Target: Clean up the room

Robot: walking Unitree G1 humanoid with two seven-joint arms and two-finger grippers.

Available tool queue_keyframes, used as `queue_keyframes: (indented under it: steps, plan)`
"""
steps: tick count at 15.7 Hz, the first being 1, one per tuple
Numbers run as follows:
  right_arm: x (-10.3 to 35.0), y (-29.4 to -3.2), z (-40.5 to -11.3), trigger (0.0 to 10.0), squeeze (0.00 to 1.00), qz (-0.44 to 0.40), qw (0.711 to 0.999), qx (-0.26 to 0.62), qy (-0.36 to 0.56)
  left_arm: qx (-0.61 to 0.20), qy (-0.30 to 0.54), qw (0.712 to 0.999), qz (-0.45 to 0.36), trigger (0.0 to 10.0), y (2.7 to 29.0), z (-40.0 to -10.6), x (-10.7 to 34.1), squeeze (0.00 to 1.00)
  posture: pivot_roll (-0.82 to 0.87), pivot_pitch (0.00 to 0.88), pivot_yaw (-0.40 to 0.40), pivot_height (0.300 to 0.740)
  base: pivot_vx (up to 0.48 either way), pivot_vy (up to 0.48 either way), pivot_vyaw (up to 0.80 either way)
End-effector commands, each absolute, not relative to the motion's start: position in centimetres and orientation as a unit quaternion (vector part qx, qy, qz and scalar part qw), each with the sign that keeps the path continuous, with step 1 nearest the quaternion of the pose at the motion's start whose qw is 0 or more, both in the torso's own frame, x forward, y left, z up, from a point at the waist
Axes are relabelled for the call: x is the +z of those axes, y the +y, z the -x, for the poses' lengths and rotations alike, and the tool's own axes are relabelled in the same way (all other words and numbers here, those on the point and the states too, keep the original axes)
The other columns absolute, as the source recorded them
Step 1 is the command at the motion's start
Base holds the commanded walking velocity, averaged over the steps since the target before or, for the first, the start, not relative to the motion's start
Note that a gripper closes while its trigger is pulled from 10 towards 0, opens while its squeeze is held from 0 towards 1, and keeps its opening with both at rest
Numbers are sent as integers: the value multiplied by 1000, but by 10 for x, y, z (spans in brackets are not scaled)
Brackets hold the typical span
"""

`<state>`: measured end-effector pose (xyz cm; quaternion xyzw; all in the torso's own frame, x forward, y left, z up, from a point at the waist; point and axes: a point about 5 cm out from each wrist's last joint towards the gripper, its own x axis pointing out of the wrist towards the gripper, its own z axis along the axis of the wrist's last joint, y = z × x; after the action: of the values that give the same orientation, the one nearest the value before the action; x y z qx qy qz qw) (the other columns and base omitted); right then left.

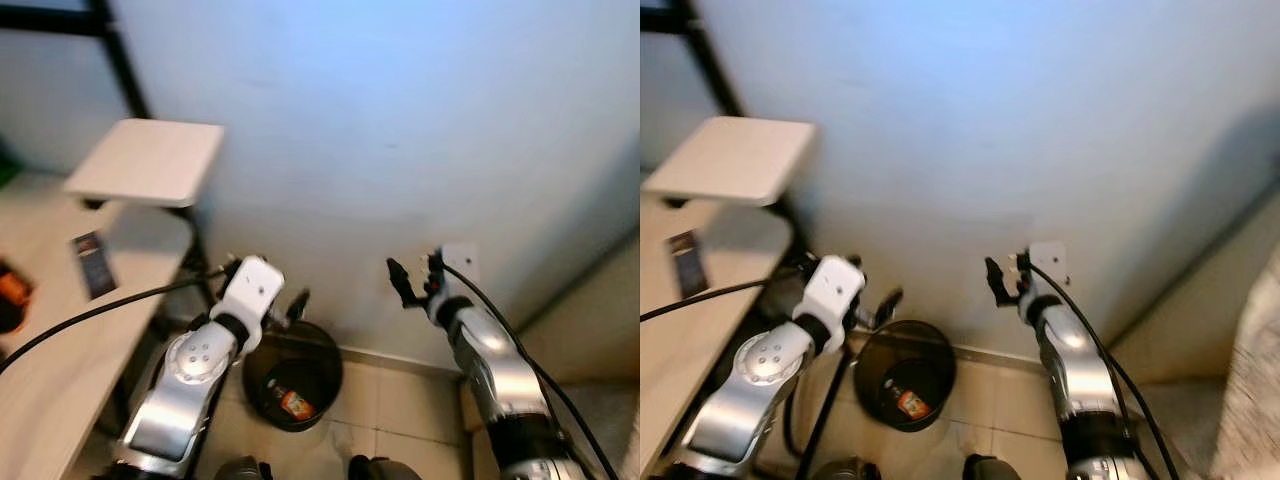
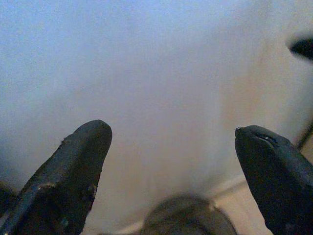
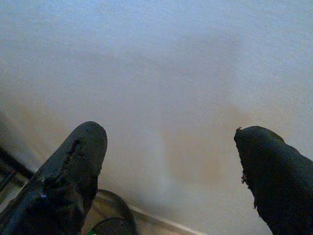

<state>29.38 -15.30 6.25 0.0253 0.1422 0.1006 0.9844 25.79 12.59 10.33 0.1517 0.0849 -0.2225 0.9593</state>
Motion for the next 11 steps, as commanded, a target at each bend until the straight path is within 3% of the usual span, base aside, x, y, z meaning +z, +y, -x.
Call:
queue_keyframes:
  steps: [1,5,6,11]
  plan:
    - [66,-151,-291,10000,1000,-32,985,100,139,-201,80,965,-148,10000,132,-258,105,525,86,19,26,740,0,0,-738]
    - [67,-152,-276,10000,1000,-59,985,85,137,-157,87,972,-149,10000,146,-252,100,553,87,24,32,740,0,0,-739]
    - [64,-149,-275,10000,1000,-42,985,89,140,-154,101,972,-146,10000,148,-251,93,561,82,22,67,740,0,0,-744]
    - [68,-144,-272,10000,1000,-45,983,101,144,-110,105,981,-120,10000,163,-252,96,510,97,12,54,740,0,0,-749]
